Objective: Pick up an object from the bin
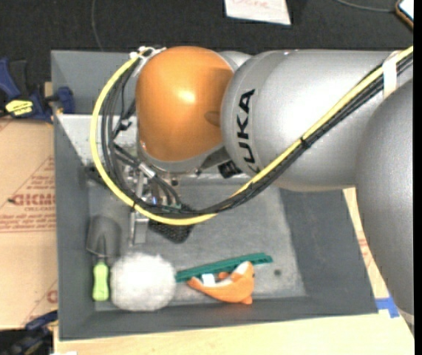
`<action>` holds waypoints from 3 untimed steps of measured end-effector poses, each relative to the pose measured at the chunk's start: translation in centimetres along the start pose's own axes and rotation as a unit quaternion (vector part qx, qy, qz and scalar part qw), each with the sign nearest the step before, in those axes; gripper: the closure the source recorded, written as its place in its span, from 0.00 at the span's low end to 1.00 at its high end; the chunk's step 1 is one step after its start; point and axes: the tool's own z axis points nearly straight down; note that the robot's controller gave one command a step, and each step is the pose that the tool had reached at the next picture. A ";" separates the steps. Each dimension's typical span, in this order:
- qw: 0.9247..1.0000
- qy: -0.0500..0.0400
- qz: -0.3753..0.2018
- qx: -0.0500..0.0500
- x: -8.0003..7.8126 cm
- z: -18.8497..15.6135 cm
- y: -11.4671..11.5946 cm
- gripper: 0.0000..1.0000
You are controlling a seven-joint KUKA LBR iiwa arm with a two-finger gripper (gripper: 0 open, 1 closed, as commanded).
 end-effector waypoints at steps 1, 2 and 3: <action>1.000 -0.004 0.003 -0.001 -0.2 -0.5 -0.2 0.00; 0.996 -0.005 0.087 -0.002 -2.0 11.1 -7.4 0.00; 1.000 -0.011 0.024 -0.004 -9.1 7.6 -6.2 0.00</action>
Offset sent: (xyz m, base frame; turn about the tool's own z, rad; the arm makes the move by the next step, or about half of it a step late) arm 0.0262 -0.1105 -0.1700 0.2654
